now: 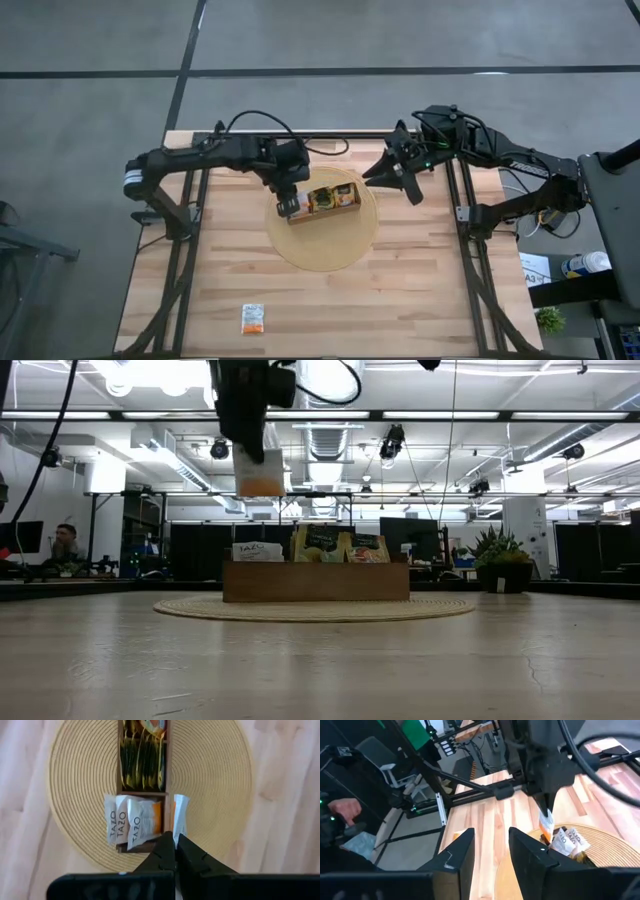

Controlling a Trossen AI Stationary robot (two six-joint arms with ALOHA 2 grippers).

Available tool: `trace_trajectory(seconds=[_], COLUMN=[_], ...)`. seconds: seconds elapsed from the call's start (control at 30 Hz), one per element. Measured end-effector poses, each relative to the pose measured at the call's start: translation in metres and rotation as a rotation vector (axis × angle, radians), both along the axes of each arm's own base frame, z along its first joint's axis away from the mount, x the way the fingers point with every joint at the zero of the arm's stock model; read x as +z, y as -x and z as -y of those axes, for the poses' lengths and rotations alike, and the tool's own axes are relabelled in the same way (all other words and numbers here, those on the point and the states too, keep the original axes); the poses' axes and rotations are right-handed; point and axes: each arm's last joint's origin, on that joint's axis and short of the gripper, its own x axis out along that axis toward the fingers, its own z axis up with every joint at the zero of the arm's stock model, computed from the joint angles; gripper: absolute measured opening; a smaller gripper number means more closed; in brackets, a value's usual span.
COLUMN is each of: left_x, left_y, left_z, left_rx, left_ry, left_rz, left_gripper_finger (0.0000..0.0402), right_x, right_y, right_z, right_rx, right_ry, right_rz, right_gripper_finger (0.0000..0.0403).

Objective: Pick & Place Tea
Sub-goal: Put the white tea bag into the left section of the wooden organizer

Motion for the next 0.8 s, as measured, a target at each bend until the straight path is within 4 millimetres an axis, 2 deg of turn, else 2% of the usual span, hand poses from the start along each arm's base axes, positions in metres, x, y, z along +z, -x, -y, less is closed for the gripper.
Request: trace_trajectory(seconds=[0.17,0.33,0.8], left_x=[-0.026,-0.042,-0.062], left_y=[-0.006,-0.005,-0.008], left_z=[-0.001,-0.001,-0.003], left_rx=[0.030,0.054,0.042], left_ry=[0.011,-0.027,-0.079], left_rz=[0.018,-0.005,0.018], left_gripper_finger=[0.0000,0.0000,0.0000], right_x=[0.000,0.000,0.000], right_y=[0.000,0.000,-0.001], right_z=[0.001,0.001,0.002], right_rx=[-0.027,-0.046,-0.047], right_ry=[0.017,0.024,0.021], right_rz=[-0.002,-0.003,-0.005], right_gripper_finger=[0.0110,0.0102,0.0086])
